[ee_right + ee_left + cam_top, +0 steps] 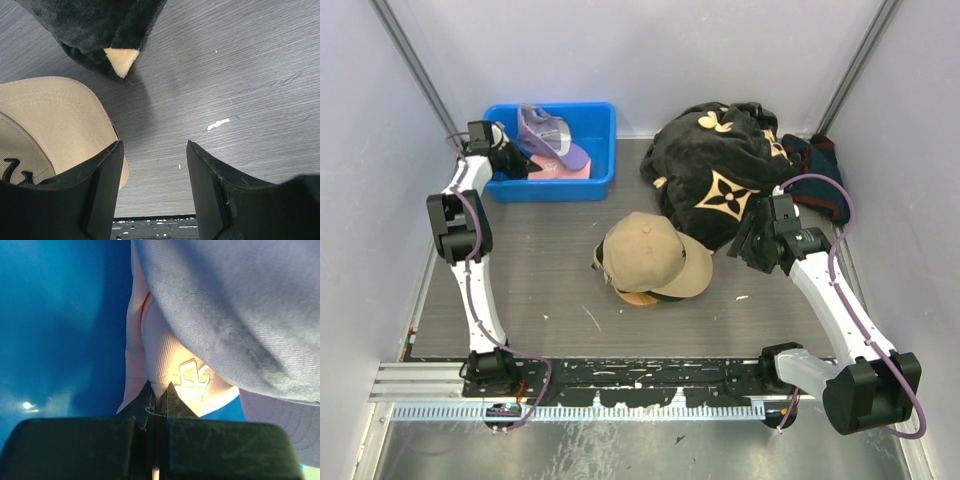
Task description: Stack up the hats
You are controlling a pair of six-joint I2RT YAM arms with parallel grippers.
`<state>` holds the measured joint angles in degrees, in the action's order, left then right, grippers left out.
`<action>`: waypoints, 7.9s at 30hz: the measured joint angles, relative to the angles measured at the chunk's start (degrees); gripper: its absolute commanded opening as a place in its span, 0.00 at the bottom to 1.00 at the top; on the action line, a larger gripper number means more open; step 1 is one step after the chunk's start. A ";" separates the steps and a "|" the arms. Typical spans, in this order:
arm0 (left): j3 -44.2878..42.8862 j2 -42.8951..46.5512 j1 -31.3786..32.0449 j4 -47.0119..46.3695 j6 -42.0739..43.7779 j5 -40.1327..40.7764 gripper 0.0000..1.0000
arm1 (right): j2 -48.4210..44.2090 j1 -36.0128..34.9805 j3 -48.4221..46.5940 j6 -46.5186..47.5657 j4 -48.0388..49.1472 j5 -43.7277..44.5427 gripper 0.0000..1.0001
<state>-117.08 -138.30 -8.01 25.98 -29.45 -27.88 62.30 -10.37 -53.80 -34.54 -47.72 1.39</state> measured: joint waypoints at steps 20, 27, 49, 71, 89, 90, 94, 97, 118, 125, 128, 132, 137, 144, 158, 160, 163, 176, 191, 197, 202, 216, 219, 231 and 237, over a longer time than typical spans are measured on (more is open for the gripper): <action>21.86 33.11 0.81 -1.49 -4.46 13.31 0.00 | -0.07 0.09 0.17 0.20 3.30 -4.20 0.59; 21.14 35.76 0.92 4.39 -1.31 21.79 0.00 | -1.03 0.11 0.96 0.26 3.93 -5.68 0.59; 23.37 50.18 1.25 0.55 -7.39 2.67 0.00 | -0.96 0.11 -14.88 3.37 6.82 -12.52 0.63; 31.76 61.02 18.29 -8.98 -20.72 -7.23 0.00 | 7.17 -6.73 -15.08 -16.83 43.28 -40.39 0.71; 33.24 61.07 21.90 -9.05 -22.29 -6.12 0.00 | 11.26 -11.87 -16.92 -16.61 45.94 -35.69 0.69; 33.64 61.11 22.05 -9.07 -22.32 -6.10 0.00 | 11.61 -12.07 -17.18 -16.59 46.01 -35.47 0.67; 34.77 61.11 22.16 -8.48 -22.32 -6.08 0.00 | 12.35 -12.48 -17.79 -16.35 46.01 -34.80 0.35; 34.77 61.13 22.16 -8.46 -22.27 -6.03 0.00 | 12.48 -12.74 -17.84 -16.04 46.14 -34.42 0.08; 38.34 72.96 18.38 3.43 -10.67 13.20 0.86 | 14.71 -12.07 -24.94 -22.21 43.82 -37.94 0.01; 49.42 75.17 16.83 6.08 -8.55 15.74 0.63 | 14.64 -6.45 -24.94 -24.83 44.59 -40.00 0.01; 56.22 75.80 16.76 5.44 -8.96 13.35 0.60 | 14.56 -2.80 -24.96 -26.03 44.41 -41.18 0.01; 63.32 75.76 16.76 0.98 -10.88 7.34 0.63 | 14.45 -0.92 -25.05 -26.56 43.15 -41.68 0.01; 67.52 73.59 17.14 -6.71 -12.72 -0.42 0.64 | 13.33 -0.94 -25.05 -26.71 41.09 -42.82 0.01; 67.45 70.73 20.72 -11.37 -12.11 -4.57 0.57 | 10.97 -0.81 -25.03 -26.91 40.41 -43.04 0.01; 67.49 69.09 23.12 -11.39 -10.51 -6.05 0.52 | 10.67 -0.48 -24.28 -26.88 38.66 -42.80 0.01; 67.58 69.13 23.30 -11.15 -10.21 -6.12 0.51 | 10.67 -0.39 -24.22 -26.88 38.56 -42.75 0.01; 68.02 69.35 23.34 -10.01 -9.66 -6.10 0.51 | 10.67 -0.39 -24.22 -26.91 38.58 -42.66 0.01; 71.32 70.84 24.74 -8.15 -9.60 -6.03 0.52 | 10.67 -0.37 -24.13 -26.88 38.58 -42.62 0.01; 71.52 68.02 26.71 -9.57 -10.47 -4.74 0.30 | 9.05 -0.39 -22.16 -26.88 37.77 -42.58 0.01; 72.57 67.19 26.88 -10.99 -11.17 -4.35 0.19 | 6.93 -0.42 -20.20 -27.28 37.18 -42.82 0.01; 74.31 66.77 26.93 -12.44 -11.76 -4.37 0.14 | 4.74 -1.53 -16.50 -29.27 37.18 -43.08 0.01; 75.60 62.84 26.99 -16.72 -13.22 -4.81 0.09 | 1.01 -6.71 -3.63 -37.31 43.45 -46.75 0.01; 75.60 62.03 26.99 -17.18 -13.27 -4.98 0.08 | -0.31 -6.08 0.44 -38.38 44.83 -47.63 0.01; 75.60 60.70 26.99 -17.99 -13.27 -5.73 0.05 | -8.13 2.19 9.07 -38.49 43.78 -51.76 0.01; 75.60 60.67 26.99 -17.97 -13.25 -5.81 0.04 | -12.46 6.36 12.94 -34.32 40.02 -53.88 0.01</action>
<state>-41.47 -77.62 18.98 8.01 -42.70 -33.69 49.84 -4.01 -40.86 -68.86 -7.70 -52.49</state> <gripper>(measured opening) 0.056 0.102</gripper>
